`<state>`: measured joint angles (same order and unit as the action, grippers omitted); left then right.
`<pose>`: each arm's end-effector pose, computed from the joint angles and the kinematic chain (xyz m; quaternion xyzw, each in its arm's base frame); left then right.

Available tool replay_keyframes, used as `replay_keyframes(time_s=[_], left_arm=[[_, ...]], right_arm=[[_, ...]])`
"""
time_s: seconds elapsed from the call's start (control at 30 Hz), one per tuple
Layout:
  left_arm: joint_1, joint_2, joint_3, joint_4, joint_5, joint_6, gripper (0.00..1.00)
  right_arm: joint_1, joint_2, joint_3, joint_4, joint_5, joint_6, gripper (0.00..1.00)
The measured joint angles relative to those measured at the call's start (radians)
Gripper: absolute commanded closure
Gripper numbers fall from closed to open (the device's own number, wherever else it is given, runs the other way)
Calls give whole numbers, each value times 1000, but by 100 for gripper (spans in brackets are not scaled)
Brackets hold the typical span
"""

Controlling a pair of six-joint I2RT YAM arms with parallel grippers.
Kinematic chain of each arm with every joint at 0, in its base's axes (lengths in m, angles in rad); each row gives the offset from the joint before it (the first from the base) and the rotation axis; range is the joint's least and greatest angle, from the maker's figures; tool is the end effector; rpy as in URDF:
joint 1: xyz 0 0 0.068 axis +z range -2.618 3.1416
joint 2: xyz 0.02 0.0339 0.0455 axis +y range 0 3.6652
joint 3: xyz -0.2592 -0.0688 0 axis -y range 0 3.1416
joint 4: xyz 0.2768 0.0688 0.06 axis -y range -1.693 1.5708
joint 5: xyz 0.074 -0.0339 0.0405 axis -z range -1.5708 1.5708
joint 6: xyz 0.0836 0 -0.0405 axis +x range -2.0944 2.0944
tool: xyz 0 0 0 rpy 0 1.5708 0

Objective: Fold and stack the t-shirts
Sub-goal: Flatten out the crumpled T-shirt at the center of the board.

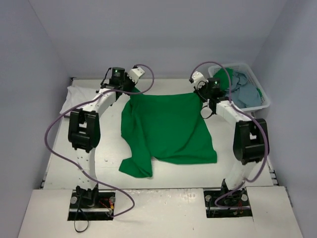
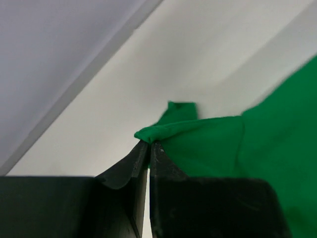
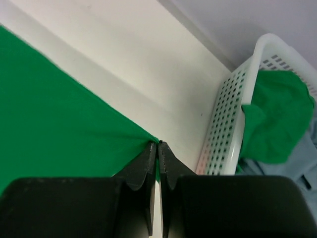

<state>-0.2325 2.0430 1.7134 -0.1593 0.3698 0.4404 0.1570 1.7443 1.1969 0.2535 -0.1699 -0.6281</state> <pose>0.5315 -0.1569 0.2402 0.3675 0.7641 -0.1042 0.5198 0.4739 0.0893 0.2307 -0.3528 0.7199 -0.0723 0.5933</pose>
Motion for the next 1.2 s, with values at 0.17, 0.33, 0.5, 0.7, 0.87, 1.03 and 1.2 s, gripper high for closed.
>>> replay_keyframes(time_s=[0.17, 0.33, 0.5, 0.7, 0.87, 1.03, 1.2], left_arm=[[-2, 133, 63, 180, -198, 26, 100], [-13, 237, 238, 275, -354, 49, 49], [-18, 264, 364, 255, -446, 32, 19], [-27, 122, 189, 202, -444, 8, 19], [-47, -116, -65, 103, -368, -42, 22], [-60, -378, -272, 39, -241, -90, 36], [-61, -453, -378, 19, -163, -116, 72]], right_arm=[[2, 182, 122, 98, 114, 46, 100], [18, 317, 266, 139, 294, 85, 77], [41, 361, 283, 147, 446, 86, 67], [51, 237, 139, 108, 479, 93, 71], [67, 11, 34, -13, 388, 116, 83], [116, -167, 10, -179, 234, 123, 98], [166, -184, -47, -354, 55, 124, 100]])
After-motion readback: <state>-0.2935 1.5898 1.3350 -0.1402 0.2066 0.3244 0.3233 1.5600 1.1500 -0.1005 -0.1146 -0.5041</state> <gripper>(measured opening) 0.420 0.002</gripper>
